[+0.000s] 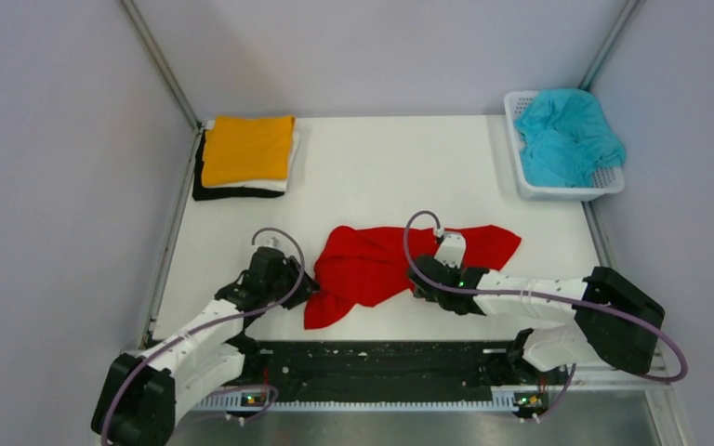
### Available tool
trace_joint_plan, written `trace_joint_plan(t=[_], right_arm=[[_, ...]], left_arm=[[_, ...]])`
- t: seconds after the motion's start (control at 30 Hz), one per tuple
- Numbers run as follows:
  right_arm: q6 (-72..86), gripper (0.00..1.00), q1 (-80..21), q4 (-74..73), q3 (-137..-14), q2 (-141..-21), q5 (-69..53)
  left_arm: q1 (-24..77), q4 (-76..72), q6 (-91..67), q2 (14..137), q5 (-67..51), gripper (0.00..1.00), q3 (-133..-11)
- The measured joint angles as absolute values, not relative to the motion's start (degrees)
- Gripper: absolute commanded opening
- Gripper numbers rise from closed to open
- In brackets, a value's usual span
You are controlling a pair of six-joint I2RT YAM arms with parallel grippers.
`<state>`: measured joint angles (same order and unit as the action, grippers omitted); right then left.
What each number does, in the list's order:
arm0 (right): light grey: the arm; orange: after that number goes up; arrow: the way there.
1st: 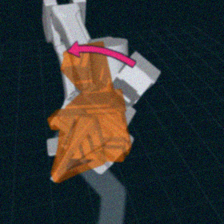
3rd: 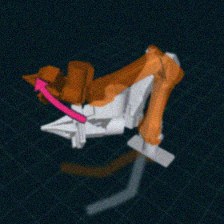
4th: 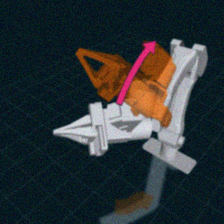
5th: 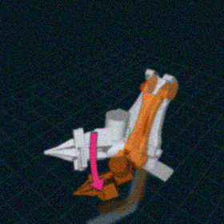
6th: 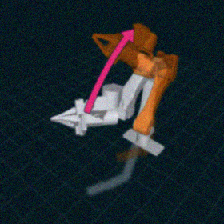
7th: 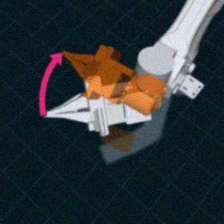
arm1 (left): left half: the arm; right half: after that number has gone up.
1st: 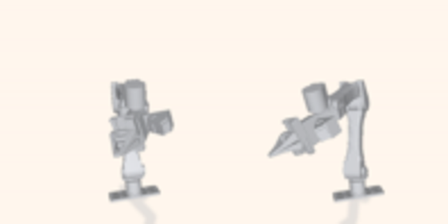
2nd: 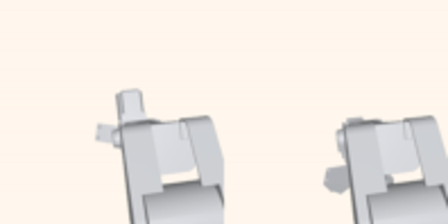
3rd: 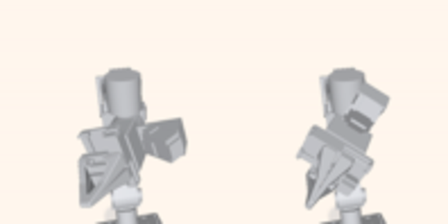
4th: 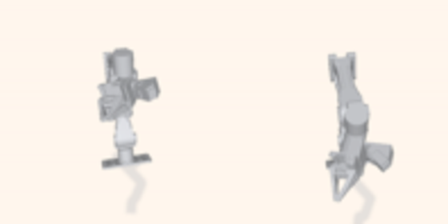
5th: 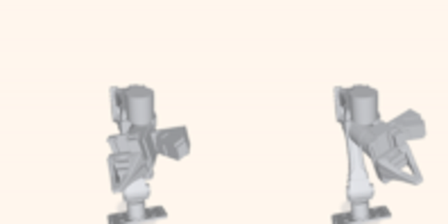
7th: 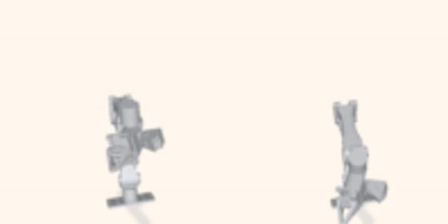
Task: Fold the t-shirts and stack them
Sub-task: Flatten out the tshirt
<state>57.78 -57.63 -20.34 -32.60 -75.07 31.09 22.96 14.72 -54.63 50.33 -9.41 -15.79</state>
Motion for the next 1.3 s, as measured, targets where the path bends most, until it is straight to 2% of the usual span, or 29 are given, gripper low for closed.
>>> trace_joint_plan(t=[0.07,0.1,0.13,0.27,0.4,0.6,0.7,0.83,1.07,1.3], right_arm=[[58.6,0.29,-57.6,-19.7,-32.4,-75.2,31.4],[58.8,0.25,-57.6,-19.7,-32.2,-75.2,31.5],[59.1,0.21,-57.6,-19.8,-32.1,-75.0,31.5],[60.0,0.01,-57.6,-22.0,-31.2,-72.3,31.5],[60.6,0.00,-57.6,-27.6,-31.1,-65.6,33.2],[59.7,0.00,-57.3,-35.7,-31.3,-52.6,38.5],[56.6,0.00,-56.4,-37.9,-32.8,-50.1,40.5],[48.6,0.00,-55.7,-40.1,-41.0,-49.6,43.8],[32.4,0.00,-55.7,-39.7,-62.9,-47.2,46.7],[20.8,0.00,-55.7,-38.2,-81.5,-41.5,36.0]], left_arm=[[24.1,13.8,-55.5,52.1,-8.4,0.23,-15.8],[24.8,13.1,-55.5,53.4,-7.9,0.08,-15.9],[25.4,12.4,-55.9,54.4,-7.7,0.00,-16.0],[27.7,11.4,-56.5,57.7,-5.9,0.00,-17.7],[29.1,15.5,-56.2,56.7,-0.4,0.00,-19.7],[29.3,23.5,-55.2,46.4,10.2,0.00,-23.4],[29.3,25.1,-53.8,43.9,13.5,0.00,-26.8],[29.4,26.6,-51.0,45.1,17.8,0.00,-35.0],[29.4,29.1,-44.3,46.7,24.1,0.00,-56.2],[29.4,31.4,-37.0,40.0,23.4,0.00,-73.1]])
